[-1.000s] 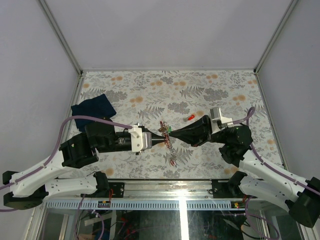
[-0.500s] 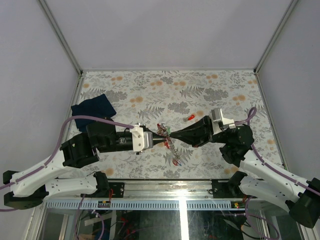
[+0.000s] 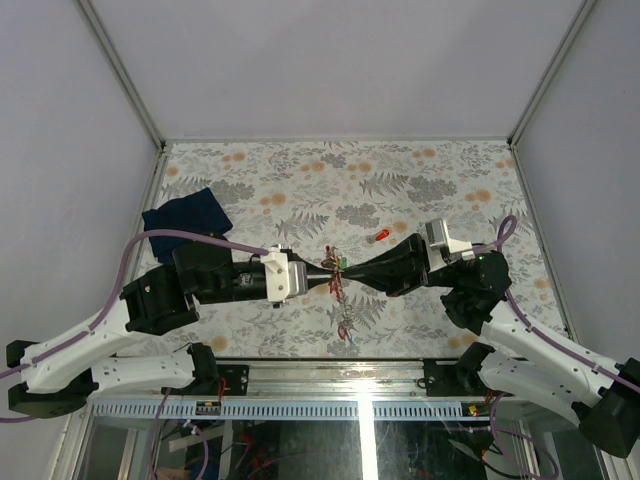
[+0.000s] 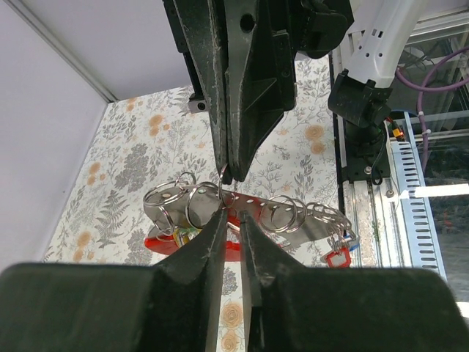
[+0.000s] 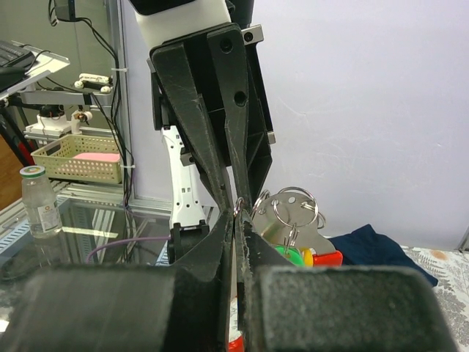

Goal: Put the keys on the keyring

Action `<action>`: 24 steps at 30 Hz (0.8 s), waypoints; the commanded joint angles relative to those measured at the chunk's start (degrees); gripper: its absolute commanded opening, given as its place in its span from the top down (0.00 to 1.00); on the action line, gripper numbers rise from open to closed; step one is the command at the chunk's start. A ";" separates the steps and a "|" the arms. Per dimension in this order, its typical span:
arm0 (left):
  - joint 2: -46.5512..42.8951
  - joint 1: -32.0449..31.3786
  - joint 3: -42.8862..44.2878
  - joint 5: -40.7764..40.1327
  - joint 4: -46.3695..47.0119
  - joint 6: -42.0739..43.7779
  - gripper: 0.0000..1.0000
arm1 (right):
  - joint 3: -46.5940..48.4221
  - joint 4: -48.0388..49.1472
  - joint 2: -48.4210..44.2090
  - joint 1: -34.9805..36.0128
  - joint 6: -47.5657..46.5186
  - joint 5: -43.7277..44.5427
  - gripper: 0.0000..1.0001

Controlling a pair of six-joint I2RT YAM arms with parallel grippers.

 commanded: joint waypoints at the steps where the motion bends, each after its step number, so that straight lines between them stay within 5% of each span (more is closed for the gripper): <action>1: -0.16 -0.30 1.10 0.58 3.02 0.41 0.88 | 3.72 4.64 -1.25 -0.24 0.13 -0.78 1.00; 8: 0.68 -0.22 0.80 3.06 4.45 0.08 0.80 | 3.87 4.52 -0.97 -0.26 0.18 -1.29 1.00; 24: 1.45 -0.23 0.97 5.20 6.40 -0.09 0.79 | 3.47 0.27 -1.09 -0.17 -4.05 -2.04 1.00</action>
